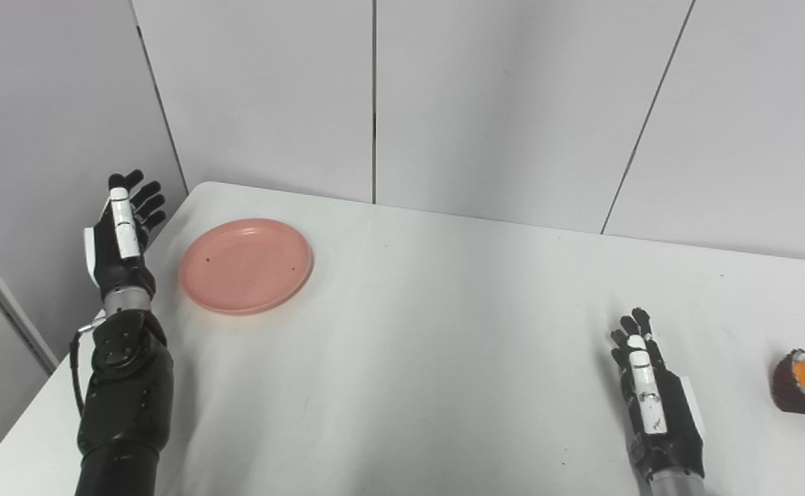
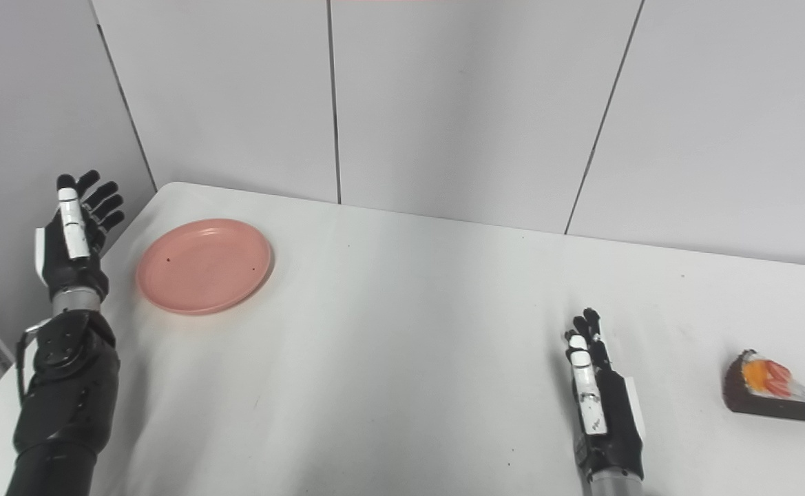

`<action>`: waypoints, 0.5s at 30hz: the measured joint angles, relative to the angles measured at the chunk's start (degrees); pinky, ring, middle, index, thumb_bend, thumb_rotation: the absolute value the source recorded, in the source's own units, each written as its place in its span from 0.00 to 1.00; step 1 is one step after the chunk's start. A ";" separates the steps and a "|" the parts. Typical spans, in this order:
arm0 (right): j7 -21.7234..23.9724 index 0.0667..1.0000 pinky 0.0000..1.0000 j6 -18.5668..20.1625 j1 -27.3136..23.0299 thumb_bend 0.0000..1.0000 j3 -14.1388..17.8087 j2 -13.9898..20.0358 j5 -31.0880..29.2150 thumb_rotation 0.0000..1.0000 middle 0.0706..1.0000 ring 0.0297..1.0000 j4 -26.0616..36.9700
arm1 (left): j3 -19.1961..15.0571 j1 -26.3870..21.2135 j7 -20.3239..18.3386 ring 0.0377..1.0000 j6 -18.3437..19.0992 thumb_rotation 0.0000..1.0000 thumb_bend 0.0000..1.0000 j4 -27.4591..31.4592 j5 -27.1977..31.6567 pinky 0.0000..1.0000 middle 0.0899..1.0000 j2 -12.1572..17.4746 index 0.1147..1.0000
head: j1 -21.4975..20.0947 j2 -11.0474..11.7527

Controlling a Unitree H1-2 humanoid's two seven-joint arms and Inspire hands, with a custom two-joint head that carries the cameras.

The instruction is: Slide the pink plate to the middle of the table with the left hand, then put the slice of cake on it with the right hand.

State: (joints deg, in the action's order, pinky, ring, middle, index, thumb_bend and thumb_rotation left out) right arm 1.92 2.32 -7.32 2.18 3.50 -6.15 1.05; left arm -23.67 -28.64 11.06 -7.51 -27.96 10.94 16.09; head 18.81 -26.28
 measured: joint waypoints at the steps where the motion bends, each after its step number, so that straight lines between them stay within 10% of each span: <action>1: 0.00 1.00 1.00 0.06 0.00 0.39 -0.01 0.00 -0.01 0.88 0.98 0.97 0.06 | 0.28 -0.04 0.00 0.80 -0.01 1.00 0.77 -0.85 -0.03 0.82 0.77 0.30 0.77 | 0.00 0.00; 15: 0.01 1.00 1.00 1.30 0.08 0.41 0.02 0.01 -0.30 0.87 0.98 0.97 0.95 | 3.96 -0.46 -4.22 0.97 -1.47 1.00 0.73 -9.10 0.05 1.00 0.94 0.94 0.94 | 0.26 -0.26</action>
State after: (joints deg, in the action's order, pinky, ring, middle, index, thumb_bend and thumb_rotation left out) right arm 1.92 3.62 -7.24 2.20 3.51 -6.46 2.00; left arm -19.71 -29.10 6.84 -8.98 -37.07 10.99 17.04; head 19.07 -26.54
